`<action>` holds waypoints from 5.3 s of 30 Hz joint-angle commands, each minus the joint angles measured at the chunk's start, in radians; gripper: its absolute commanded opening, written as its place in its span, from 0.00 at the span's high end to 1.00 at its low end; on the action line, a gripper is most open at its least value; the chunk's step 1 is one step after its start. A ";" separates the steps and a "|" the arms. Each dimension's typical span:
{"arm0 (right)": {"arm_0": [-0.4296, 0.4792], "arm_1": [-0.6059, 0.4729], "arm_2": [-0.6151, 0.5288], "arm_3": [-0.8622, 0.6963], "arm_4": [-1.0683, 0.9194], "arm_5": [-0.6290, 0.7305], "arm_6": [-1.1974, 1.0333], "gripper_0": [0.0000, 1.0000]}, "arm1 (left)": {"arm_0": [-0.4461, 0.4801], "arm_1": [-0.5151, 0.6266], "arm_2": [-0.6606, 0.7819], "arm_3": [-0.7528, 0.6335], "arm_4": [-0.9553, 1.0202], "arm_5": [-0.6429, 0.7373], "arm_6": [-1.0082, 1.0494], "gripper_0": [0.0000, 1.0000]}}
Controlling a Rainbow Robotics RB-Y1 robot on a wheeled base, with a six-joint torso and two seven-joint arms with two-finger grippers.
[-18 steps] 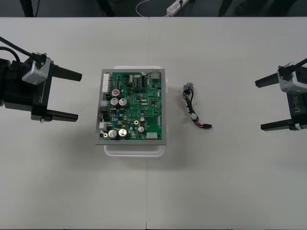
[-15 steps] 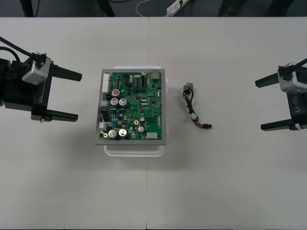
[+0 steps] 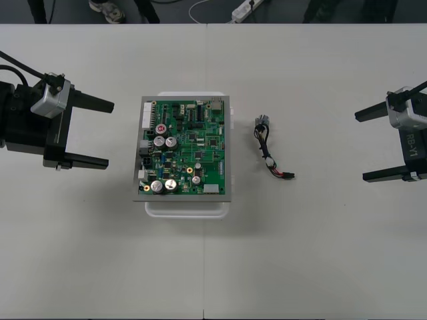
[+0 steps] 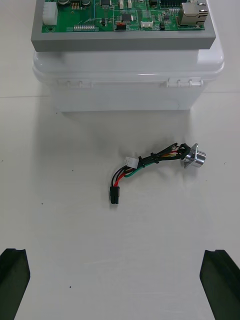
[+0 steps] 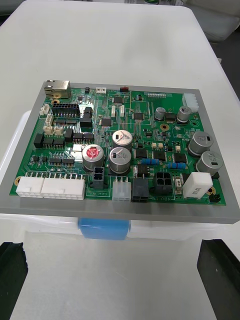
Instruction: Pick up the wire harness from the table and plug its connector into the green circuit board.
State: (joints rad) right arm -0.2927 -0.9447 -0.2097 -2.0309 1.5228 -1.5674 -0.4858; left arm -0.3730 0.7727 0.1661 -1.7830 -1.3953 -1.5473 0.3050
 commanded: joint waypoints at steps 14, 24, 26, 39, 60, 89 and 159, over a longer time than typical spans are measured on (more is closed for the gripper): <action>0.012 0.014 -0.036 -0.019 0.005 -0.003 -0.013 0.00 | -0.029 0.007 -0.007 -0.027 0.013 -0.023 0.003 0.00; 0.012 0.014 -0.036 -0.019 0.005 -0.003 -0.013 0.00 | -0.029 0.007 -0.007 -0.027 0.013 -0.023 0.003 0.00; 0.012 0.014 -0.036 -0.019 0.005 -0.003 -0.013 0.00 | -0.029 0.007 -0.007 -0.027 0.013 -0.023 0.003 0.00; 0.012 0.014 -0.036 -0.019 0.005 -0.003 -0.013 0.00 | -0.029 0.007 -0.007 -0.027 0.013 -0.023 0.003 0.00; 0.012 0.014 -0.036 -0.019 0.005 -0.003 -0.013 0.00 | -0.029 0.007 -0.007 -0.027 0.013 -0.023 0.003 0.00; 0.012 0.014 -0.036 -0.019 0.005 -0.003 -0.013 0.00 | 0.008 -0.023 -0.034 0.011 -0.008 -0.023 0.009 0.00; -0.140 -0.028 0.266 -0.032 0.223 -0.003 -0.125 0.00 | -0.213 0.163 -0.220 -0.197 0.171 0.020 0.401 0.00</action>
State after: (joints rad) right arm -0.3843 -0.9405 0.0283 -2.0352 1.7299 -1.5674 -0.5693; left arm -0.5216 0.8965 -0.0148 -1.9530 -1.2412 -1.5475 0.7465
